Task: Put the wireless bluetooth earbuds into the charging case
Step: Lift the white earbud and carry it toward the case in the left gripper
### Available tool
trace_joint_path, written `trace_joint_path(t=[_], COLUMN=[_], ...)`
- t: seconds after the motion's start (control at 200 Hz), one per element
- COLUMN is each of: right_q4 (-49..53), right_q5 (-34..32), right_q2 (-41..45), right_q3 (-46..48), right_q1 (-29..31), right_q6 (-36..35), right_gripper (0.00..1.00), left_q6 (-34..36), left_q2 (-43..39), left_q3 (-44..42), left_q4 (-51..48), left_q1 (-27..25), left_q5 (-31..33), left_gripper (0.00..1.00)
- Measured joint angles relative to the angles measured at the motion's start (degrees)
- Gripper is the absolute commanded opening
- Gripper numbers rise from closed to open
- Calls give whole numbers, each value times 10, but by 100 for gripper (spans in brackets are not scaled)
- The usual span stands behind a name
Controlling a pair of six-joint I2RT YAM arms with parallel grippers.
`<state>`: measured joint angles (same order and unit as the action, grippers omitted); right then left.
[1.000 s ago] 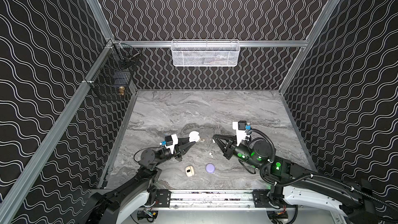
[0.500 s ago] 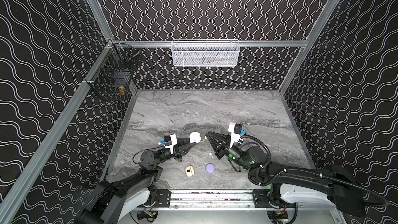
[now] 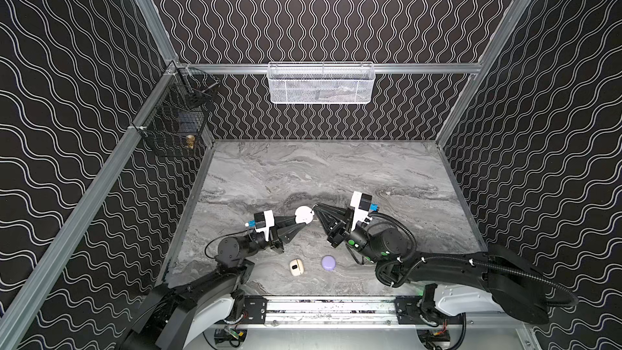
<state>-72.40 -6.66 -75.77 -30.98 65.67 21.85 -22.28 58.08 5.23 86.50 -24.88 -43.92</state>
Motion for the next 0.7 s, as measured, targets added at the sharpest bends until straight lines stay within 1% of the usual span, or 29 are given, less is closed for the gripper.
trace_joint_path(t=[0.36,0.701], right_q4=[-20,-31], right_q5=[16,23], right_q2=[-45,-56], right_q3=[-13,-10], right_q1=[0,0], right_q6=[0,-4], right_gripper=[14,14], left_q6=[0,-1], left_q2=[-4,-16], left_q3=[0,-1], left_q4=[0,-5], left_q1=[-2,-2], left_q5=[-2,-1], left_gripper=[0,0])
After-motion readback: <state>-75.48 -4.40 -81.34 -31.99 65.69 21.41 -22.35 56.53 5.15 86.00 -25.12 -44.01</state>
